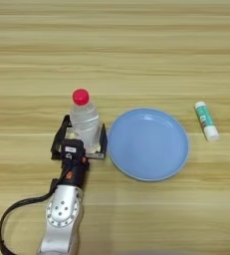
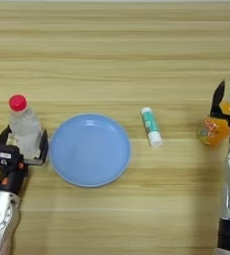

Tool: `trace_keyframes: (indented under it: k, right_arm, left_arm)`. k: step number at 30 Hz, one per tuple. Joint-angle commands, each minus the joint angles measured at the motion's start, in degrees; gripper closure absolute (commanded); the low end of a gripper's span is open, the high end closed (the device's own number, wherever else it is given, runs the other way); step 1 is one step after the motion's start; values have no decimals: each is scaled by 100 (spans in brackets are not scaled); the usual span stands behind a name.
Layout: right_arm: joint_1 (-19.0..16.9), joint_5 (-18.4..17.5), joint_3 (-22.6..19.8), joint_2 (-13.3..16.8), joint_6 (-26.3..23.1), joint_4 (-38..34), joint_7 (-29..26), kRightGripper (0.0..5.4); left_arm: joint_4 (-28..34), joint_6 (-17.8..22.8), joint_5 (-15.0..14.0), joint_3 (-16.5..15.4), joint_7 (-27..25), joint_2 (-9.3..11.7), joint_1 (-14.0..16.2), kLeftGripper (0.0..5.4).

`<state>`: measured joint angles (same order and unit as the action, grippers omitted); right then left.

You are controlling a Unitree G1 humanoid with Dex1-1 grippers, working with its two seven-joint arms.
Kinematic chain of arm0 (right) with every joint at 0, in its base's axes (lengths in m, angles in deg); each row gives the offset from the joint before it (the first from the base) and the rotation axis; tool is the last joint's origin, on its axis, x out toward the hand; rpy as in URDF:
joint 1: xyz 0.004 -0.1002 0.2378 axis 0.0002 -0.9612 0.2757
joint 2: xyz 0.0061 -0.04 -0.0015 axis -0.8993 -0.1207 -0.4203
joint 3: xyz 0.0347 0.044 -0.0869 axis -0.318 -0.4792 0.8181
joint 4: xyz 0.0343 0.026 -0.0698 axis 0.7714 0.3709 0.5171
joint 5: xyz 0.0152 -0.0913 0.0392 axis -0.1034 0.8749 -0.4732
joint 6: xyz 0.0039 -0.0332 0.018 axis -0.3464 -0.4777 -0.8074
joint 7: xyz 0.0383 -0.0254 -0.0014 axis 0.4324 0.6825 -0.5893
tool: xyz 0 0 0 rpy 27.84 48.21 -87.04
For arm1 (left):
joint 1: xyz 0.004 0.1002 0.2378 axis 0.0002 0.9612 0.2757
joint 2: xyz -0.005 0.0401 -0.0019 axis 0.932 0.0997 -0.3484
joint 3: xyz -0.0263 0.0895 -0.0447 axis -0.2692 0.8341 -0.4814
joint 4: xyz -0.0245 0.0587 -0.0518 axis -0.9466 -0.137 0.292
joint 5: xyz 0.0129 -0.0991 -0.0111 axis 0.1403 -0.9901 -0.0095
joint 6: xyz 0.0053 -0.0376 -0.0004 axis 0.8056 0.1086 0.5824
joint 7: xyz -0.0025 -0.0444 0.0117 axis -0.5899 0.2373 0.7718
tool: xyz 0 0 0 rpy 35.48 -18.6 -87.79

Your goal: Move the objects on the table

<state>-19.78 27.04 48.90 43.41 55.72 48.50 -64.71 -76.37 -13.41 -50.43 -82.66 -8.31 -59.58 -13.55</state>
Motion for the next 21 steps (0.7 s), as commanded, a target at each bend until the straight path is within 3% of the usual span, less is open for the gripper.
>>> trace_keyframes:
  k: [1,10,21]
  right_arm:
    - [86,-128,26,92,53,162,-115,0]
    - [198,-392,-68,136,127,645,-240,0]
    - [436,-420,47,201,397,1604,-317,0]
  left_arm:
    - [-41,-35,37,9,17,4,-17,1]
    - [-64,-33,31,-5,11,16,-29,1]
    - [-154,-64,33,-12,13,13,-51,1]
